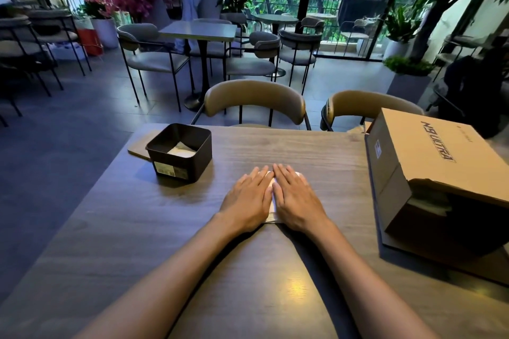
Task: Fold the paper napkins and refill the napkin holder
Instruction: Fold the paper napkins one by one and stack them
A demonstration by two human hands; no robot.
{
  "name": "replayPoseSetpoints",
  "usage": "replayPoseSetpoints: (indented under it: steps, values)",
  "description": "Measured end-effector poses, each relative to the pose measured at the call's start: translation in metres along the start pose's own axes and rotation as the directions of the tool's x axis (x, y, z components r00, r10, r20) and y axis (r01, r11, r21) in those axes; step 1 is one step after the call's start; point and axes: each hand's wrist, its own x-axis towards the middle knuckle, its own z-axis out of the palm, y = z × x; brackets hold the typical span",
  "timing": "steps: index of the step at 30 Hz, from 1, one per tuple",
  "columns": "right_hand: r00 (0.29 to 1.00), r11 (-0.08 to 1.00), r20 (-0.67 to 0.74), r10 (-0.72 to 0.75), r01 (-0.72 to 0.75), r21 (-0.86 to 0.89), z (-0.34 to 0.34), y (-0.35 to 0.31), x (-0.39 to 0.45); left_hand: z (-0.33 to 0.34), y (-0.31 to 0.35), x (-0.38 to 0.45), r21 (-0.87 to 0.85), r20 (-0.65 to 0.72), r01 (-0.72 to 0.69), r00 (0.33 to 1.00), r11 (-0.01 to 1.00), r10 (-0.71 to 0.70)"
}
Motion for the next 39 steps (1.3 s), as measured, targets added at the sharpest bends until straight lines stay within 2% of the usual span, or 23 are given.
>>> replayPoseSetpoints:
  steps: [14, 16, 18, 20, 22, 25, 27, 29, 33, 34, 36, 39]
  values:
    - [0.997, 0.998, -0.077, 0.014, -0.009, 0.056, 0.014, -0.012, -0.024, 0.002, 0.0, -0.031, 0.093, -0.099, -0.029, 0.994, 0.995, 0.038]
    - [0.979, 0.985, -0.168, 0.118, -0.095, 0.141, 0.012, -0.017, -0.03, 0.003, 0.001, -0.035, 0.112, -0.134, -0.017, 0.99, 0.994, 0.032]
    - [0.929, 0.951, -0.236, 0.286, -0.244, 0.191, 0.011, -0.02, -0.033, 0.004, 0.002, -0.037, 0.129, -0.15, -0.005, 0.988, 0.992, 0.024]
    - [0.89, 0.92, -0.233, 0.391, -0.37, 0.131, 0.01, -0.022, -0.035, 0.003, 0.003, -0.037, 0.131, -0.151, -0.009, 0.988, 0.991, 0.029]
    - [0.881, 0.903, -0.196, 0.431, -0.421, 0.091, 0.012, -0.026, -0.036, 0.004, 0.004, -0.039, 0.131, -0.147, -0.005, 0.989, 0.991, 0.024]
    - [0.876, 0.893, -0.176, 0.449, -0.44, 0.089, 0.013, -0.028, -0.038, 0.007, 0.006, -0.043, 0.105, -0.184, 0.135, 0.976, 0.985, -0.114]
    - [0.871, 0.887, -0.173, 0.461, -0.455, 0.075, 0.013, -0.028, -0.039, 0.007, 0.006, -0.047, 0.043, -0.21, 0.311, 0.932, 0.95, -0.295]
    - [0.862, 0.879, -0.172, 0.476, -0.475, 0.055, 0.013, -0.03, -0.038, 0.005, 0.009, -0.05, 0.013, -0.196, 0.417, 0.892, 0.909, -0.406]
    - [0.857, 0.873, -0.177, 0.485, -0.484, 0.048, 0.013, -0.032, -0.037, -0.001, 0.021, -0.059, 0.054, -0.281, 0.459, 0.859, 0.887, -0.428]
    - [0.857, 0.874, -0.176, 0.484, -0.484, 0.047, 0.013, -0.032, -0.037, -0.003, 0.024, -0.061, 0.036, -0.275, 0.465, 0.856, 0.885, -0.439]
    - [0.858, 0.874, -0.172, 0.485, -0.484, 0.05, 0.012, -0.032, -0.037, -0.007, 0.028, -0.061, -0.11, -0.188, 0.49, 0.844, 0.865, -0.502]
    - [0.859, 0.874, -0.161, 0.485, -0.483, 0.059, 0.011, -0.033, -0.036, -0.02, 0.03, -0.056, -0.481, -0.005, 0.495, 0.824, 0.724, -0.567]
